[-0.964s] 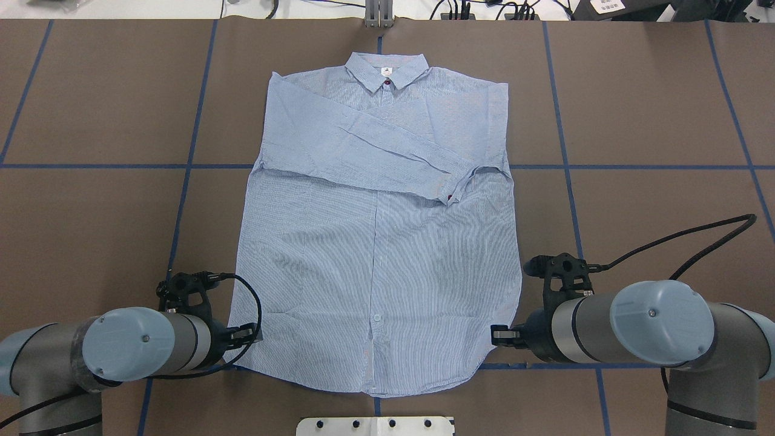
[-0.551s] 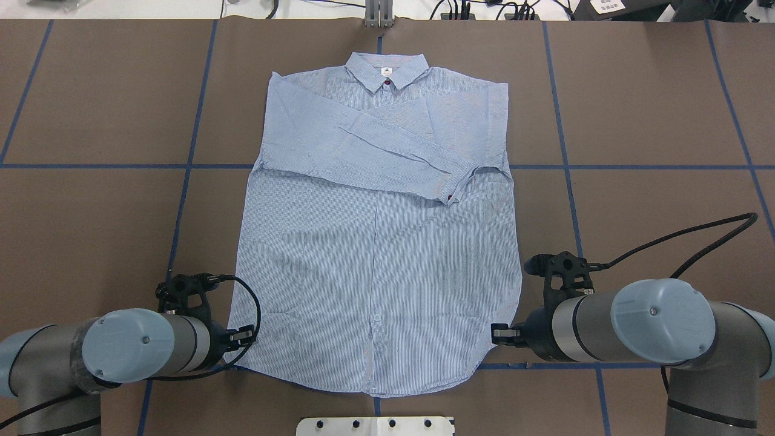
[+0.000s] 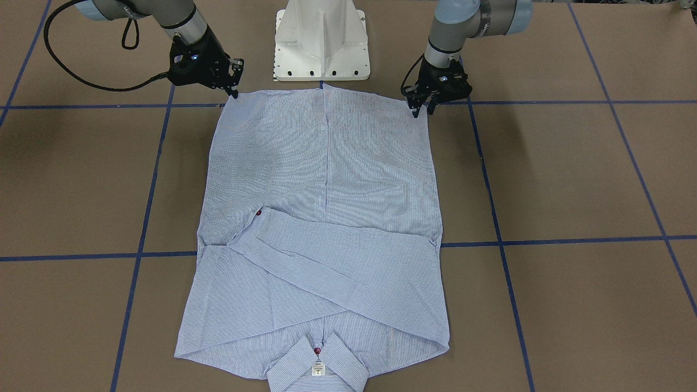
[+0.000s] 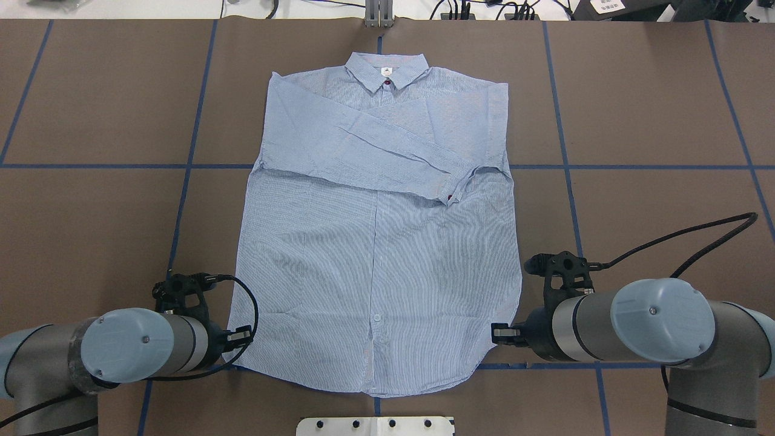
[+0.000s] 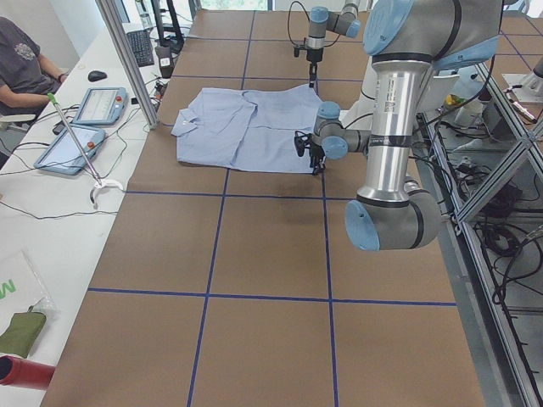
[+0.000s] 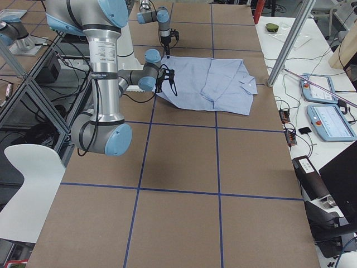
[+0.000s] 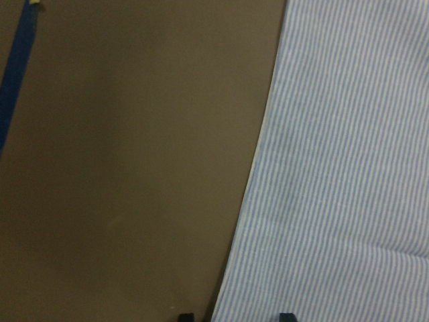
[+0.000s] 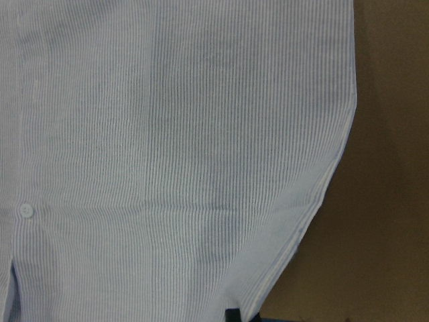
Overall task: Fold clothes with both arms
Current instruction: 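Lower both grippers onto the hem corners and close on the fabric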
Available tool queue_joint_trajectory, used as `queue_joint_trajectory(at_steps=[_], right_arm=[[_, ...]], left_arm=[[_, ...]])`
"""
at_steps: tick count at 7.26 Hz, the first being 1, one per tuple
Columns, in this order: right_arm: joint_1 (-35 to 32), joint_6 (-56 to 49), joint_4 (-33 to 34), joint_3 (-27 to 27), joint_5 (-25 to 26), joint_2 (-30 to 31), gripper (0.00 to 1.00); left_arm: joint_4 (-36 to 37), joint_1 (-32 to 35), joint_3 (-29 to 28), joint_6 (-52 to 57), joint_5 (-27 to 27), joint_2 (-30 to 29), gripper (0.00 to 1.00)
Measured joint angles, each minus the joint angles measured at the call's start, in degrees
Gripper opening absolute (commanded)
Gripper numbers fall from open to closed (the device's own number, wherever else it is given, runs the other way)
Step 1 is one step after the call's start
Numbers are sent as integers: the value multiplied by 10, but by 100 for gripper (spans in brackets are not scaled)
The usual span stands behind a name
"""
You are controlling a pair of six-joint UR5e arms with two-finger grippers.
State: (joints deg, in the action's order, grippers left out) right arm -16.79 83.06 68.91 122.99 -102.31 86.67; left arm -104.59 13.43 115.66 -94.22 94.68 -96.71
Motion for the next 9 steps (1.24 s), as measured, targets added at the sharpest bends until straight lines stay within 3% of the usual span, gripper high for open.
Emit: queue_joint_trajectory(at_steps=[9], right_arm=[[-1, 0, 0, -1, 0, 2, 0]], left_arm=[[24, -3, 4, 0, 1, -3, 38]])
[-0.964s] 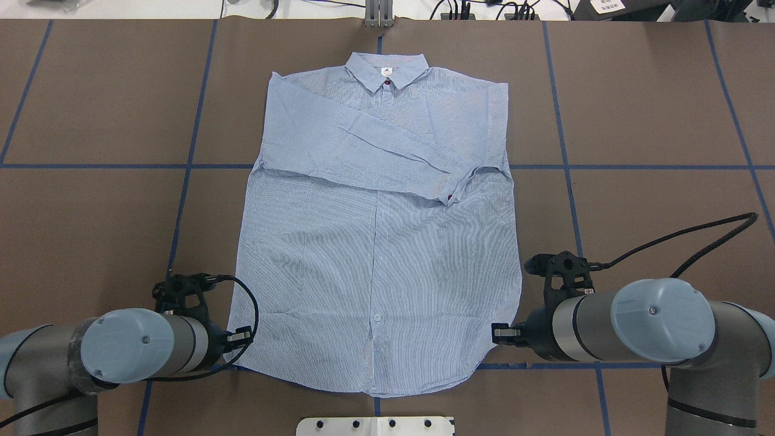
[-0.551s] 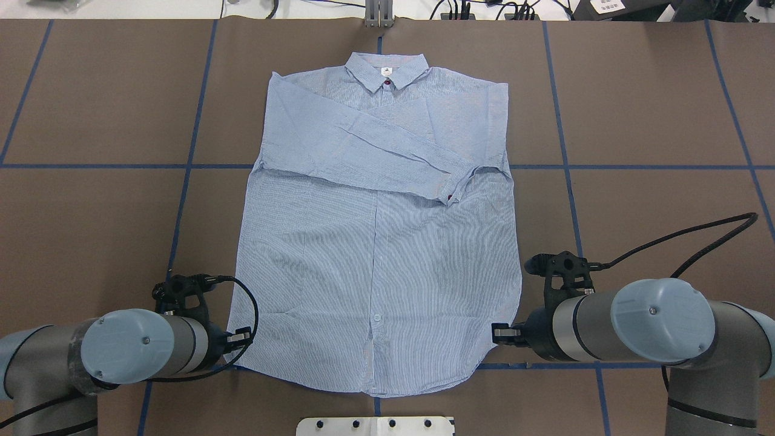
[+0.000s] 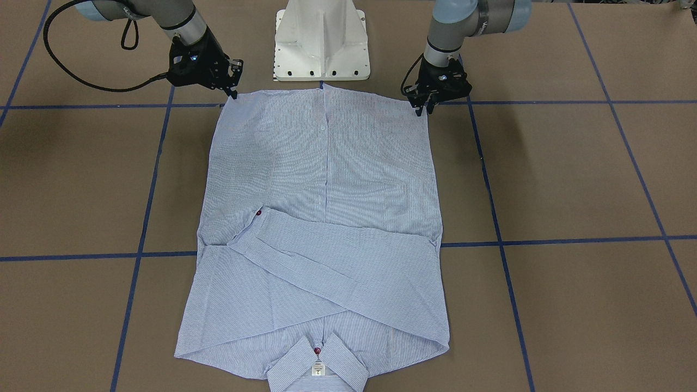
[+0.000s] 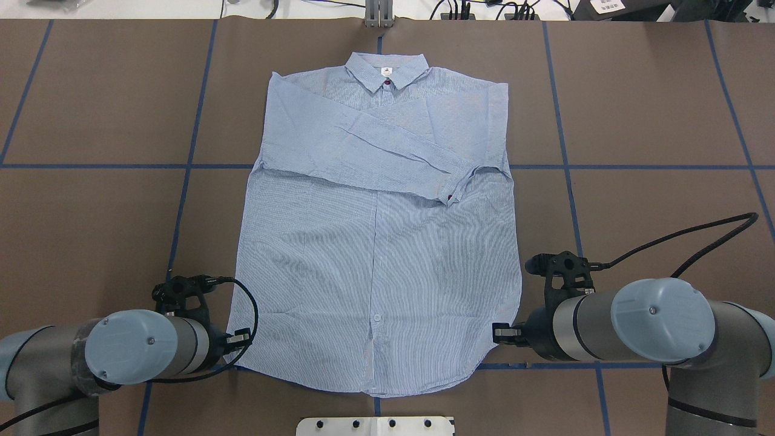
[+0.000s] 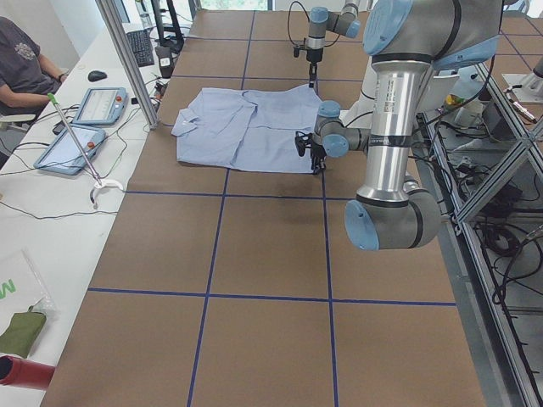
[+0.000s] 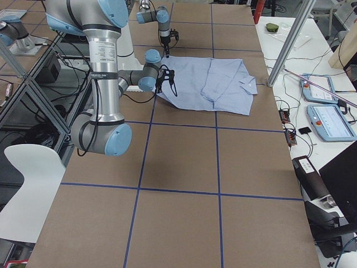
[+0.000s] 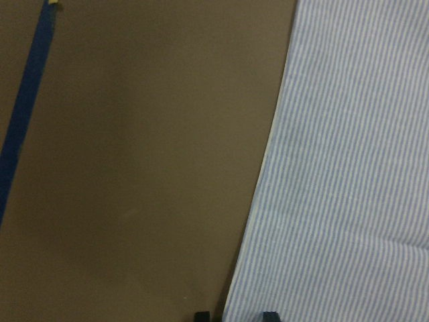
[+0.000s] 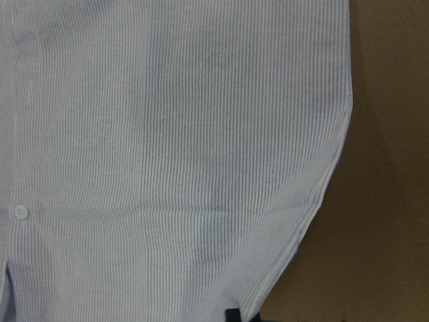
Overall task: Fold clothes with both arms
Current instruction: 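Lower both grippers onto the hem corners and close on the fabric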
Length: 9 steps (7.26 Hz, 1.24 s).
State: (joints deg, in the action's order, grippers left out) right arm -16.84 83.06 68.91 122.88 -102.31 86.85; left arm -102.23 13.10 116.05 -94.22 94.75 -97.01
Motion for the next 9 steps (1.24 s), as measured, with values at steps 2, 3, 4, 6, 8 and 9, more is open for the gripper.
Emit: queue_joint_trajectory(at_steps=[2, 3, 4, 6, 8, 9], right_arm=[[-1, 0, 1, 0, 0, 1, 0], [-1, 0, 1, 0, 0, 2, 0], [-1, 0, 1, 0, -1, 2, 0], [-3, 0, 1, 0, -1, 3, 0], [-4, 0, 1, 0, -1, 3, 0], [-5, 0, 1, 0, -1, 3, 0]], left_arm=[[1, -2, 0, 0, 0, 0, 38], [1, -3, -1, 0, 0, 0, 38], [1, -4, -2, 0, 1, -1, 34], [1, -5, -3, 0, 1, -1, 2], [2, -5, -2, 0, 2, -2, 0], [2, -5, 0, 0, 3, -3, 0]])
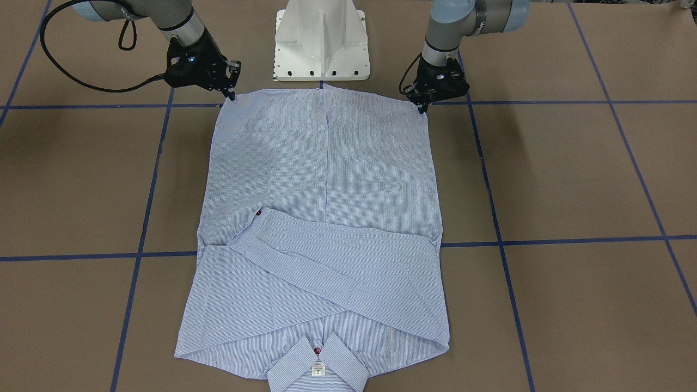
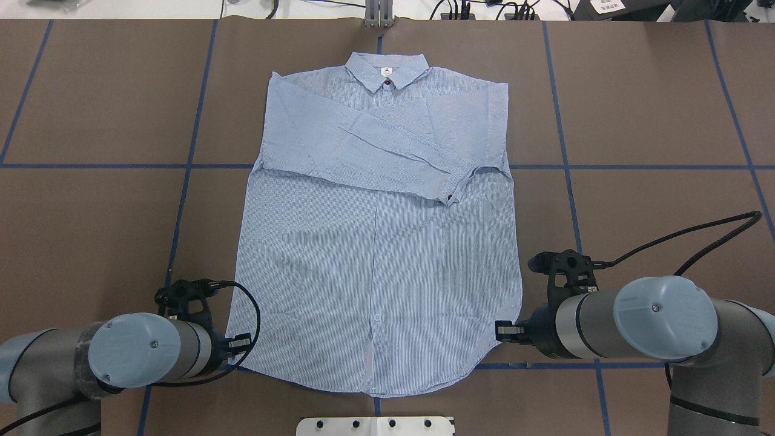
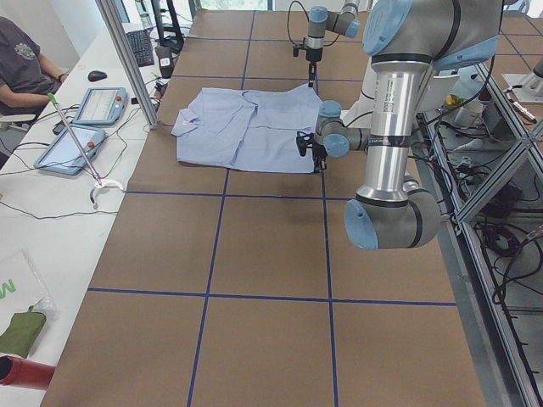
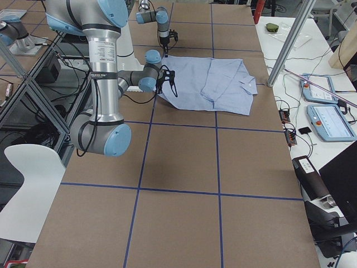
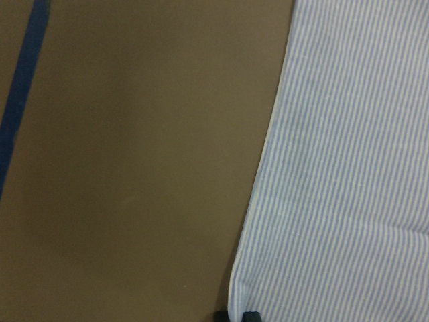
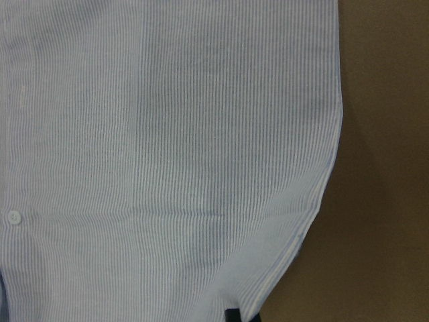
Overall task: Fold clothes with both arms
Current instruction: 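Lower both grippers onto the hem corners and close on the fabric, then lift the hem corners with both grippers and pull them slightly outward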
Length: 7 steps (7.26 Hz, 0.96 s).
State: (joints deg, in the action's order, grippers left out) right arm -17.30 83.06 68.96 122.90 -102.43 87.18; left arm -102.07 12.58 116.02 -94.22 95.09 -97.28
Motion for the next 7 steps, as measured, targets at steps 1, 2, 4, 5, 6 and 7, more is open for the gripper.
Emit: queue_joint_trajectory(at_steps=[1, 2, 4, 5, 6, 7], right_arm=[[-3, 0, 0, 1, -4, 0, 0], [-10, 0, 0, 4, -14, 1, 0], [-34, 0, 0, 17, -47, 5, 0], [-43, -1, 0, 20, -60, 7, 0], [-51, -1, -1, 22, -68, 9, 0], [-57, -1, -1, 22, -73, 10, 0]], left_arm=[[0, 2, 8, 0, 1, 1, 0], [9, 4, 29, 0, 2, 3, 0], [77, 5, 95, 5, 4, 1, 0], [99, 5, 109, 7, 4, 0, 0], [108, 4, 113, 8, 4, 0, 0], [112, 4, 113, 9, 4, 0, 0]])
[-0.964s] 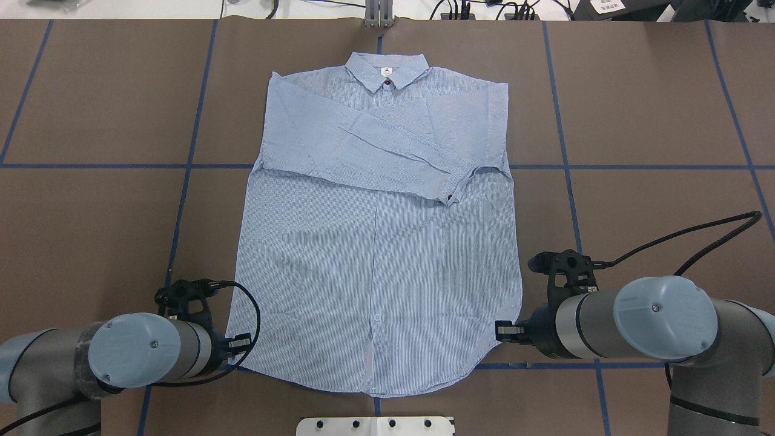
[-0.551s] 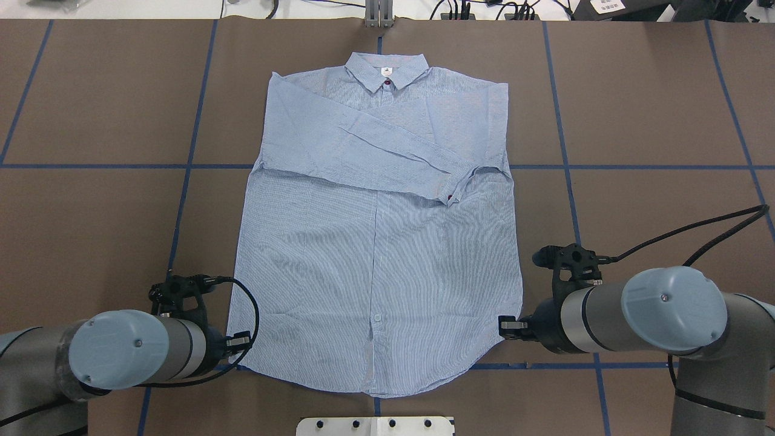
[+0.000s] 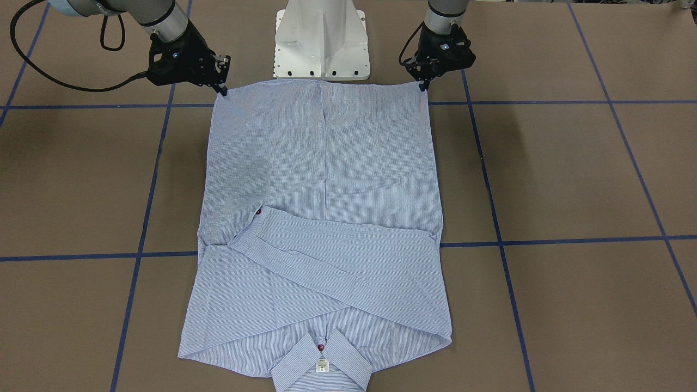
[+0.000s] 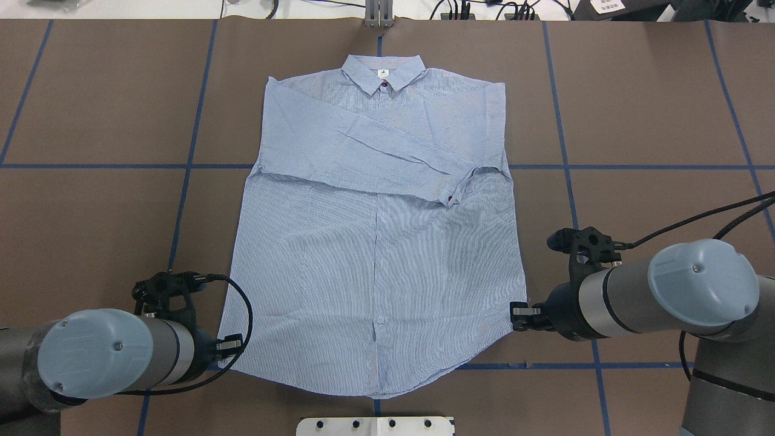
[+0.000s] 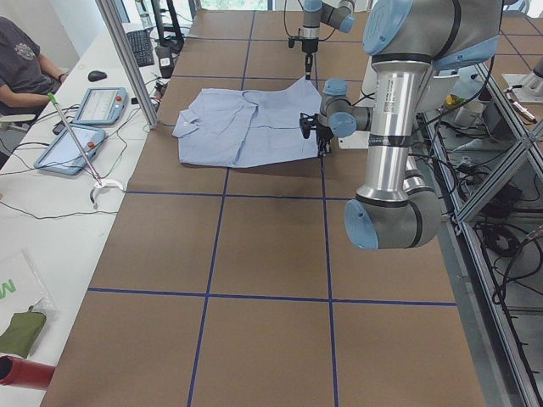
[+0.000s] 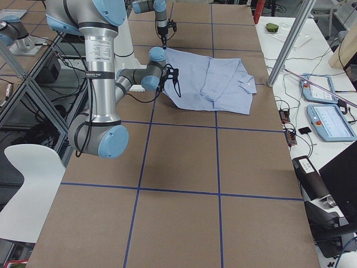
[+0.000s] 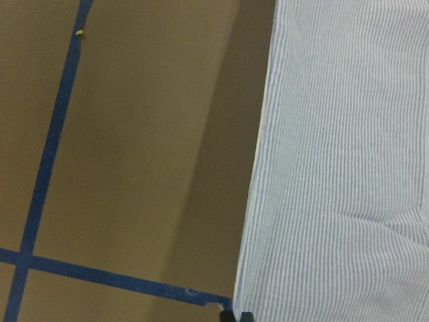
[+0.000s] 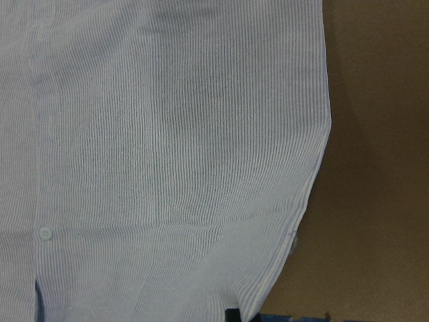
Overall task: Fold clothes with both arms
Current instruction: 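Lift the hem corners with both grippers and pull them slightly outward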
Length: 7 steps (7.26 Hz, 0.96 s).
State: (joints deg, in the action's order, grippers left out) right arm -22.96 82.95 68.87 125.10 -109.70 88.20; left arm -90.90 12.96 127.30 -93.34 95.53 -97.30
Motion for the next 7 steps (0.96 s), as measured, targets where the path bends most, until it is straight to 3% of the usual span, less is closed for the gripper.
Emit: queue_joint_trajectory(at_steps=[7], right_arm=[[-42, -4, 0, 0, -40, 15, 0]], left_arm=[[3, 30, -3, 49, 24, -4, 0]])
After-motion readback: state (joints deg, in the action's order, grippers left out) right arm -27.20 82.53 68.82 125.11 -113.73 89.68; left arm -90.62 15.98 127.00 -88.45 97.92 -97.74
